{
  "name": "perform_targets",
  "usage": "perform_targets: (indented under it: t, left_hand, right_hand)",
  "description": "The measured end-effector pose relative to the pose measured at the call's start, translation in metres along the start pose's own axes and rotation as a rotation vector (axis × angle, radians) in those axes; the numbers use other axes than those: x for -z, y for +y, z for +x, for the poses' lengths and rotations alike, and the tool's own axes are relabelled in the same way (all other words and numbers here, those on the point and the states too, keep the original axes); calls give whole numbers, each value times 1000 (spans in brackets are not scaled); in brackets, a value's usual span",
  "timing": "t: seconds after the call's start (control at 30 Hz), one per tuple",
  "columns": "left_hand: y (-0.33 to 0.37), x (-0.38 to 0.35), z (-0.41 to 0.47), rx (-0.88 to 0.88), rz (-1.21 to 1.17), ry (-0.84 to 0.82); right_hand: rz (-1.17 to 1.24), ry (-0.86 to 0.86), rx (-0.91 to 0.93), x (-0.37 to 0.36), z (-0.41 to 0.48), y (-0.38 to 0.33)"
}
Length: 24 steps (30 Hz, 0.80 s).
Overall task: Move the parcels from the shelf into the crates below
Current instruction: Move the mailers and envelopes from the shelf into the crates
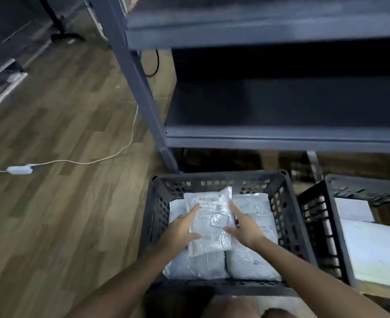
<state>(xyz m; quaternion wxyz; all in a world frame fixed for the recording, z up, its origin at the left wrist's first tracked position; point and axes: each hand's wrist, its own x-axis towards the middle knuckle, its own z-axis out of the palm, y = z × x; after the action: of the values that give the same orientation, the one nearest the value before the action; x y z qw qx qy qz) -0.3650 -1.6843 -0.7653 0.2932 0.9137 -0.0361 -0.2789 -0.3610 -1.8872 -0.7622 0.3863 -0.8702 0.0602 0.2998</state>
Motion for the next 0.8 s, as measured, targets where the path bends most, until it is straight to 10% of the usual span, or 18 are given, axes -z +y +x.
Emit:
perform_targets:
  t: [0.8]
  left_hand:
    - [-117, -86, 91, 165, 100, 112]
  right_hand:
    - [-205, -215, 82, -109, 136, 61]
